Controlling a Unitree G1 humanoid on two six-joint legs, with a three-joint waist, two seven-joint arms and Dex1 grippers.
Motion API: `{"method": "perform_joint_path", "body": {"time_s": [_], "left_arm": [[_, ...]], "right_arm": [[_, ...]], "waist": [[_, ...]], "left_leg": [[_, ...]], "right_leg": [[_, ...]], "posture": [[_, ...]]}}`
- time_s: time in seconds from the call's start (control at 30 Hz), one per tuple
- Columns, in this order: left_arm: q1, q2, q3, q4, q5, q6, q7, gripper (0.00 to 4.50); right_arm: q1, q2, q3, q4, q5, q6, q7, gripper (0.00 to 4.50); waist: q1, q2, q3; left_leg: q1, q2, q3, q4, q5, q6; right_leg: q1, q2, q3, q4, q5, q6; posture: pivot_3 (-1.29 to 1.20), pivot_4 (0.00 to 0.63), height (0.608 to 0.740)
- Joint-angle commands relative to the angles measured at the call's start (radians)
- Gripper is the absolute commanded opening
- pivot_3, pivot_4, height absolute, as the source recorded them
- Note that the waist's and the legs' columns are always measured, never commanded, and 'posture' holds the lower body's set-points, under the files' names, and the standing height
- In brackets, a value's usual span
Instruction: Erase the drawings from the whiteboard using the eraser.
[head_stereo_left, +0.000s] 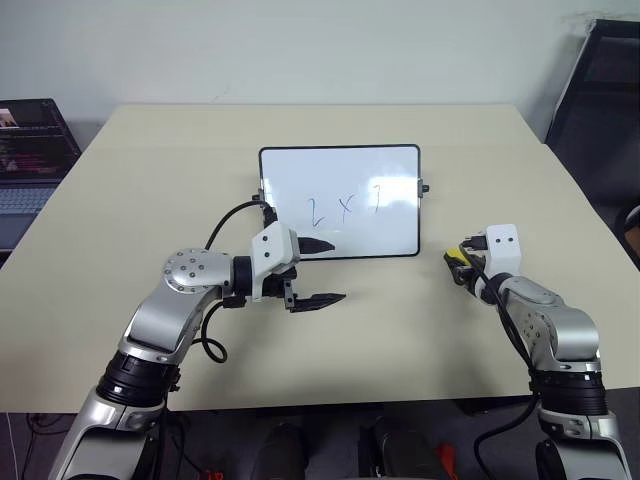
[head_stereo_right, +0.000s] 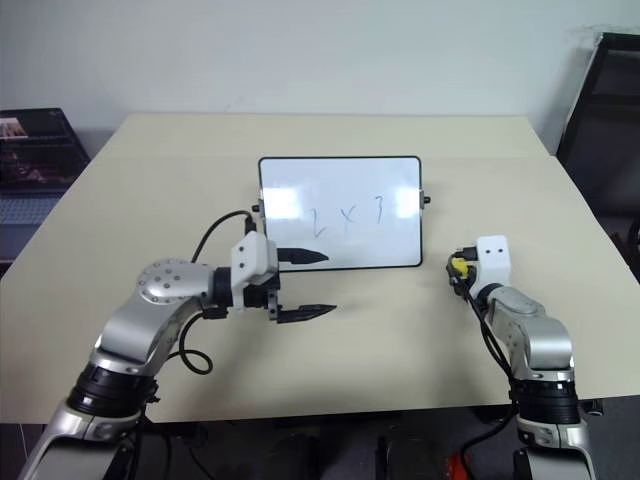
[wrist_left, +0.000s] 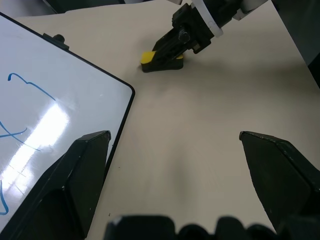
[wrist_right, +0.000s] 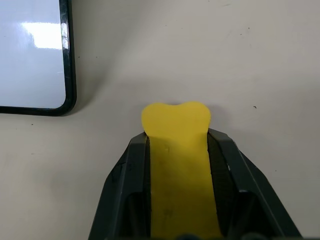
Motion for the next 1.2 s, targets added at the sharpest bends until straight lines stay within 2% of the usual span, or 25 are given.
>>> {"method": "perform_joint_path", "body": {"time_s": [0.03,0.17,0.37,0.53,0.7,0.87,1.2], "left_arm": [[0.000,0.000,0.029,-0.037,0.002,0.029,0.050,4.50],[-0.001,0.007,0.065,-0.027,0.052,0.094,0.175,4.50],[0.014,0.004,0.091,-0.059,0.037,0.172,0.234,4.50],[-0.037,-0.029,0.090,-0.029,0.033,0.218,0.280,4.50],[-0.106,-0.055,0.074,0.033,0.057,0.223,0.307,4.50],[-0.181,-0.101,0.051,0.095,0.081,0.233,0.343,4.50],[-0.188,-0.119,0.039,0.076,0.092,0.246,0.357,4.50]], "right_arm": [[-0.006,0.004,-0.012,-0.029,-0.004,-0.016,-0.001,1.17],[0.032,-0.025,0.010,-0.114,-0.009,-0.035,0.031,1.17],[0.142,-0.052,0.106,-0.322,-0.029,-0.094,0.079,1.17],[0.098,-0.055,0.192,-0.376,-0.054,-0.139,0.118,1.17],[-0.025,-0.016,0.228,-0.296,-0.082,-0.169,0.112,1.17],[-0.208,0.027,0.254,-0.101,-0.139,-0.256,0.119,1.17],[-0.469,0.100,0.311,0.346,-0.276,-0.473,0.106,1.15]], "waist": [[0.000,0.000,0.000],[0.000,0.000,0.000],[-0.001,0.000,0.000],[-0.001,0.000,0.000],[0.000,0.000,0.000],[0.000,0.000,0.000],[-0.001,0.000,0.000]], "left_leg": [[0.000,0.000,0.000,0.000,0.000,0.000],[0.000,0.000,-0.001,0.000,0.000,0.000],[0.000,0.000,-0.002,0.000,-0.001,0.000],[0.000,0.000,-0.002,0.001,-0.001,0.000],[0.000,0.000,-0.002,0.002,0.000,0.000],[0.000,-0.001,-0.001,0.002,0.000,0.000],[-0.001,0.000,-0.001,0.001,-0.001,0.001]], "right_leg": [[0.000,0.000,0.000,0.000,0.000,0.000],[0.000,0.000,0.000,0.000,0.000,0.000],[0.000,0.000,0.000,0.000,-0.001,0.001],[0.000,0.000,0.000,0.001,-0.001,0.003],[0.000,0.000,0.000,0.001,0.000,0.003],[0.000,0.000,0.000,0.001,0.002,-0.001],[-0.002,-0.003,0.001,0.000,0.002,-0.001]], "posture": [[0.00,0.150,0.740],[0.00,0.150,0.740],[0.00,0.150,0.740],[0.00,0.150,0.740],[0.00,0.150,0.740],[0.00,0.150,0.740],[0.00,0.150,0.740]]}}
